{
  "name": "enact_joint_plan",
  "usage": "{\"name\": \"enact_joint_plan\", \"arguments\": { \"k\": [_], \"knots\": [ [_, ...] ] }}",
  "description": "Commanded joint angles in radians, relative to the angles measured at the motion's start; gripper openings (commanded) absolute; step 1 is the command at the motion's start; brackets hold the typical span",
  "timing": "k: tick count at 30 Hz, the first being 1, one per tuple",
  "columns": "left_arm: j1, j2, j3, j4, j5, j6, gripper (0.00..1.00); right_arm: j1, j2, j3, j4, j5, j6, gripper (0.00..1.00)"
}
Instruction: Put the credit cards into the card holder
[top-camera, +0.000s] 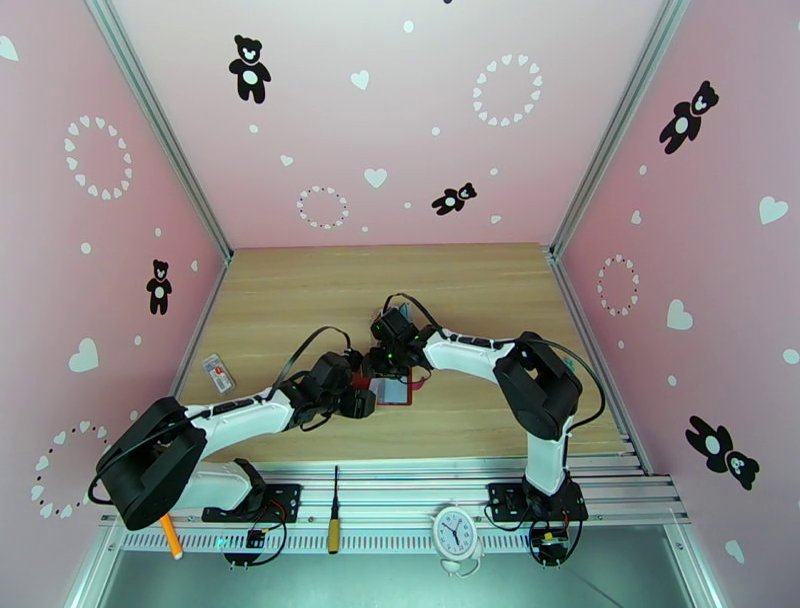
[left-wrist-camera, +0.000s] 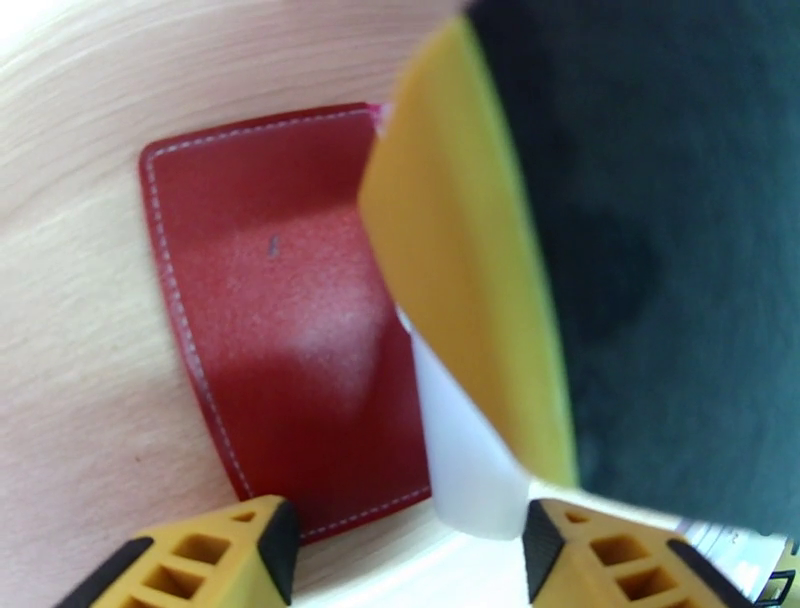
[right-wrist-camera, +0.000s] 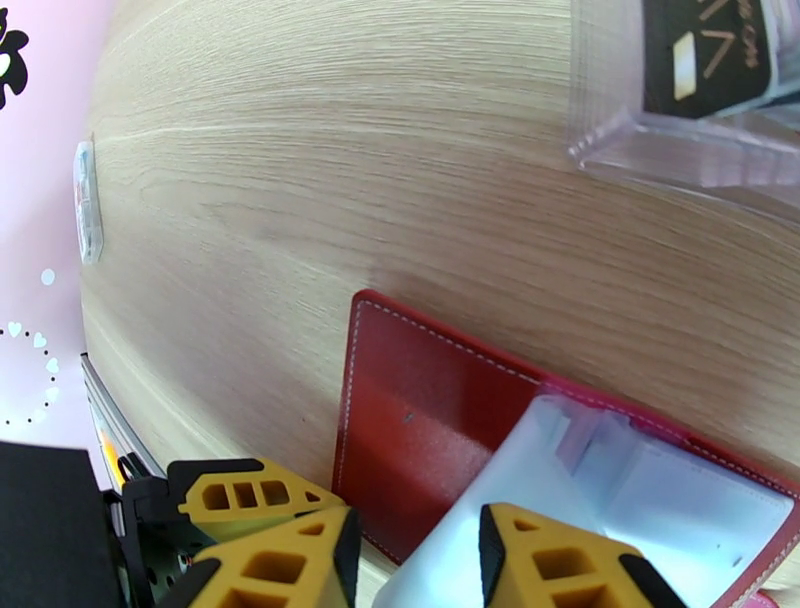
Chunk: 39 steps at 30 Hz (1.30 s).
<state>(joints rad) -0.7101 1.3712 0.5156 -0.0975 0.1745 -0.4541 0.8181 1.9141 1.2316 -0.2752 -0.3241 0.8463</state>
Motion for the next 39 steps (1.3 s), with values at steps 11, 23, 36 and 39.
{"name": "enact_joint_plan", "arguments": {
  "k": [11,23,36,39],
  "knots": [
    [-0.006,0.014,0.021,-0.034,-0.032,0.012,0.50,0.006,-0.015,0.087,-0.054,0.004,-0.023,0.39],
    [-0.005,-0.033,0.007,-0.039,-0.059,0.014,0.45,-0.006,-0.095,0.092,-0.096,0.032,-0.040,0.40],
    [-0.006,-0.080,-0.002,-0.057,-0.110,0.012,0.43,-0.014,-0.123,0.063,-0.101,0.038,-0.044,0.41],
    [-0.006,-0.099,-0.008,-0.062,-0.126,0.012,0.43,-0.014,-0.124,0.055,-0.095,0.032,-0.042,0.41]
  ]
}}
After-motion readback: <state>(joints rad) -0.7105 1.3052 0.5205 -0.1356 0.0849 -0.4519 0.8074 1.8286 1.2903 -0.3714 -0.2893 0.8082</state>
